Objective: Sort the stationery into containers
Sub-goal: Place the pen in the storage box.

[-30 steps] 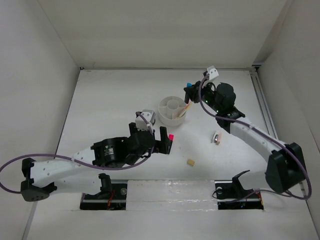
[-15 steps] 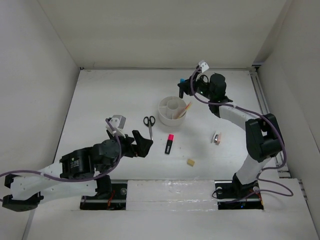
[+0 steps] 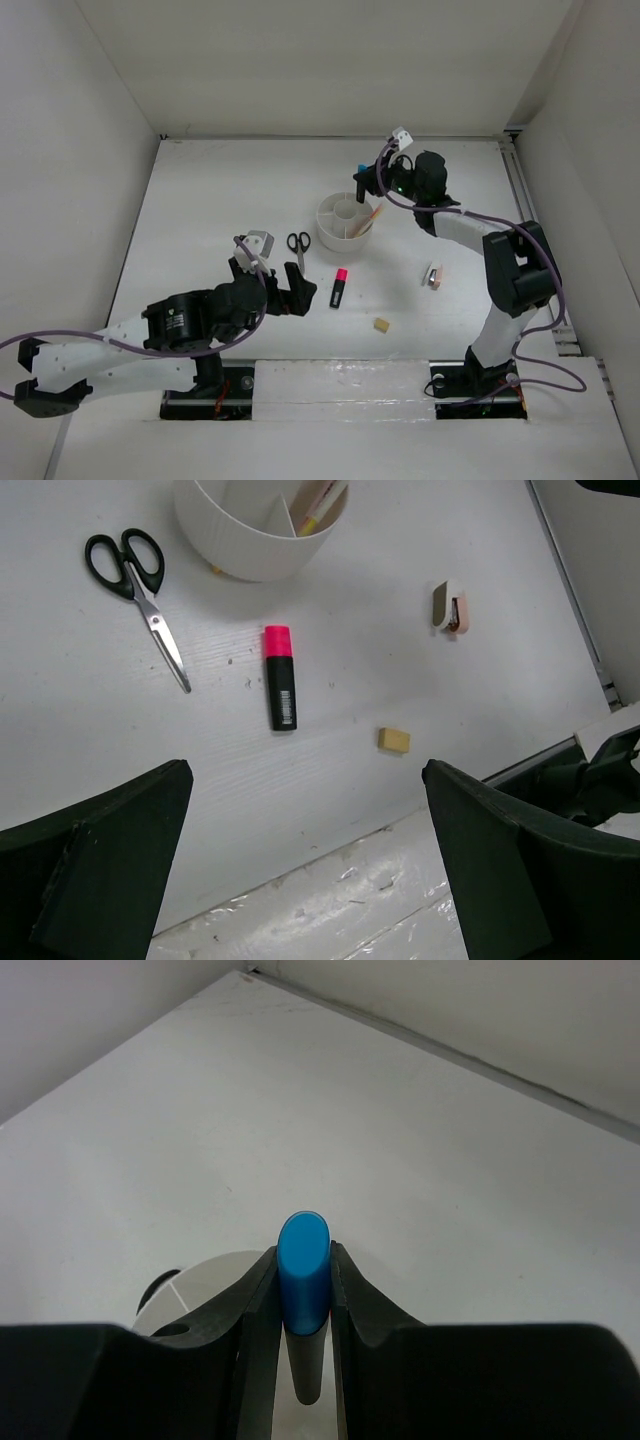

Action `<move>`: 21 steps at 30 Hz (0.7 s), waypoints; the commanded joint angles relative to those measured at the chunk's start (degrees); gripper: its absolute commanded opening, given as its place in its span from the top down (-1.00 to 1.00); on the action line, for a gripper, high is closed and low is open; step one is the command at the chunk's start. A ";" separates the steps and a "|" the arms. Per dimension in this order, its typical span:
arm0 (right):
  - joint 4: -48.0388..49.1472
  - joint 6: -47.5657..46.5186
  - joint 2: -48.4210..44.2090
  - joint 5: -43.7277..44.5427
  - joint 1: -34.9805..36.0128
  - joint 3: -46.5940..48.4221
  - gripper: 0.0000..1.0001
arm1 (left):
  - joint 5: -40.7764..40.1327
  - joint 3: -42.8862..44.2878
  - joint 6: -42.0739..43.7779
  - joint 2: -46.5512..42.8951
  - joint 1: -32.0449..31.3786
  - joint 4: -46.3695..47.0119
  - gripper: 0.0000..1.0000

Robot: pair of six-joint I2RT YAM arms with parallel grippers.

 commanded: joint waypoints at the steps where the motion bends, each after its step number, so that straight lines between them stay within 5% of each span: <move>1: 4.33 -0.06 0.00 -1.56 0.29 -0.49 0.94 | -0.15 0.42 1.08 0.13 -0.16 1.73 -1.00; 5: 4.33 -0.06 0.00 -1.56 0.29 -1.54 0.77 | -0.15 0.42 1.08 -1.53 -0.16 1.73 -1.00; 10: 5.38 -0.06 -1.14 -2.08 0.29 -2.86 0.11 | -0.15 0.42 1.08 -2.15 -0.16 1.73 -1.00; 20: 9.16 1.70 -7.80 -3.14 0.29 -5.94 -0.34 | -0.68 0.42 1.08 -1.63 -0.16 1.73 -1.00; 21: 9.16 2.31 -9.21 -3.14 0.29 -6.46 -0.69 | -0.68 0.42 0.56 0.11 -0.16 1.73 -1.00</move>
